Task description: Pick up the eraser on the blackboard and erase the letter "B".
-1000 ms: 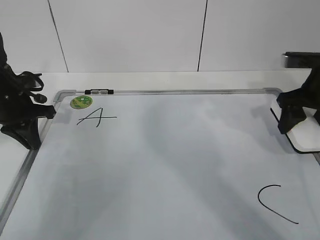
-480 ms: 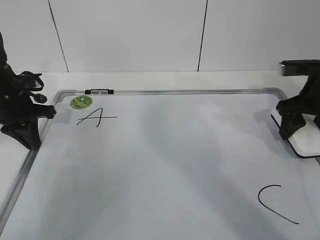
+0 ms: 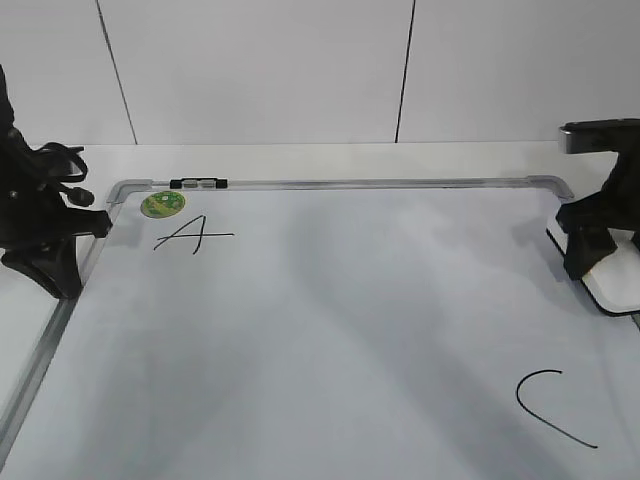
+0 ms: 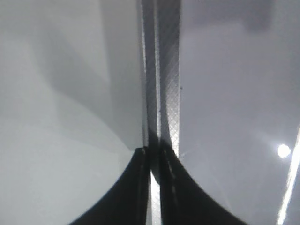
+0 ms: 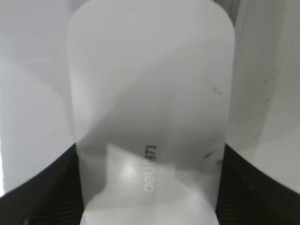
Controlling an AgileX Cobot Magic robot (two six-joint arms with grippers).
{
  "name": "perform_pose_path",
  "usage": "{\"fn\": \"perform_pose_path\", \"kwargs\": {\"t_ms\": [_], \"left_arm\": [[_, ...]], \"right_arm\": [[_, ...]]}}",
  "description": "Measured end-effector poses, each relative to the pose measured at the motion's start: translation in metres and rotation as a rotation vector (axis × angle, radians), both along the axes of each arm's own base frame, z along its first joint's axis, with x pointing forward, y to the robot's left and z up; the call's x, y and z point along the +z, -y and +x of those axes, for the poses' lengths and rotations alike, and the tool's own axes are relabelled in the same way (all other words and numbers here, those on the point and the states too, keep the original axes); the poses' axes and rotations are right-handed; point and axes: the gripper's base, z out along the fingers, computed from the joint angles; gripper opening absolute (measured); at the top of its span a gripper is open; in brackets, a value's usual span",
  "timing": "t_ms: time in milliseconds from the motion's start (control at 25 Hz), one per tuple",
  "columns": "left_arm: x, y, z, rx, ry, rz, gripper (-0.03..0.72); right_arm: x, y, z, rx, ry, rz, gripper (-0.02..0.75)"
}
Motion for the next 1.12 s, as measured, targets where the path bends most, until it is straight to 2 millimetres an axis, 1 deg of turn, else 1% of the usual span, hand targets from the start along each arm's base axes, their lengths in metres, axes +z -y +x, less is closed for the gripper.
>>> {"fn": "perform_pose_path", "kwargs": {"t_ms": [320,720,1120], "left_arm": [[0.0000,0.0000,0.0000,0.000,0.000,0.000,0.020],[0.0000,0.0000,0.0000,0.000,0.000,0.000,0.020],[0.0000,0.0000,0.0000,0.000,0.000,0.000,0.020]], "right_arm": [[0.0001,-0.0002,0.0006,-0.001,0.006,0.002,0.559],[0.0001,-0.0006,0.0008,-0.070,0.008,0.014,0.559],[0.0001,-0.0007,0.0009,-0.074,0.009,0.016,0.559]]}}
